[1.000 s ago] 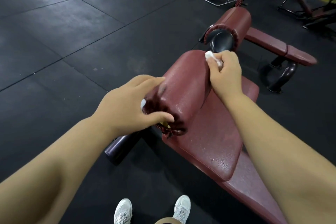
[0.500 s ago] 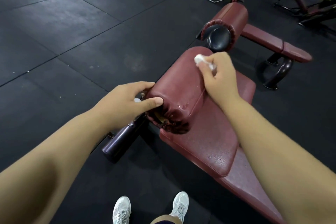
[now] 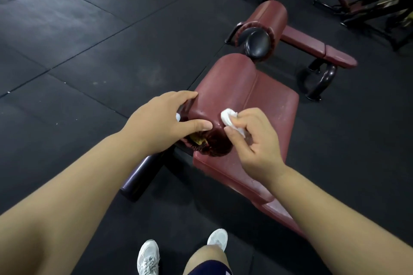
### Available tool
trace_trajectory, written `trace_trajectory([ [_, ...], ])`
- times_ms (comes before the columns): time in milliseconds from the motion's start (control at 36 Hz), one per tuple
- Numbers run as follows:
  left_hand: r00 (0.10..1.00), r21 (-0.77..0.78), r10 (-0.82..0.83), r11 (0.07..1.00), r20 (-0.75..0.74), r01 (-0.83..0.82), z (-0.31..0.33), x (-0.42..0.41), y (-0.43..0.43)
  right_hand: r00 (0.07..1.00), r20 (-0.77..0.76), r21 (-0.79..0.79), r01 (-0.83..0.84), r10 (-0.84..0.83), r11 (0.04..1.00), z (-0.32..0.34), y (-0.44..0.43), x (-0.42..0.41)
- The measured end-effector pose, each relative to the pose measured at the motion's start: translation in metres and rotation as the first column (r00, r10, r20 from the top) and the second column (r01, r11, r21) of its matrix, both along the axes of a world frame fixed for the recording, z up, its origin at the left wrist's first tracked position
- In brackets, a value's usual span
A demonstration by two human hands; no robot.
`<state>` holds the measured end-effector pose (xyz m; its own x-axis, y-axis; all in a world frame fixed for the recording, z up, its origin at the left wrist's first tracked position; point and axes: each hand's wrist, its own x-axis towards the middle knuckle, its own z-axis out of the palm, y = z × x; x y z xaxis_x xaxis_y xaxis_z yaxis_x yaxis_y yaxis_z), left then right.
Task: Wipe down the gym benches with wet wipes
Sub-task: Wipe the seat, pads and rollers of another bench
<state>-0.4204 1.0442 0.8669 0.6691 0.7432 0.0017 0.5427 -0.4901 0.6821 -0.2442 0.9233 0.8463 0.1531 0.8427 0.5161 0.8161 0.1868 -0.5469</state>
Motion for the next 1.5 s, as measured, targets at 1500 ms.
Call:
trace_trajectory([
  [1500,0.757,0.276,-0.105,0.892,-0.645,0.358,0.078,-0.168,0.299,0.888,0.456,-0.760,0.352,0.063,0.546,0.085,0.283,-0.114],
])
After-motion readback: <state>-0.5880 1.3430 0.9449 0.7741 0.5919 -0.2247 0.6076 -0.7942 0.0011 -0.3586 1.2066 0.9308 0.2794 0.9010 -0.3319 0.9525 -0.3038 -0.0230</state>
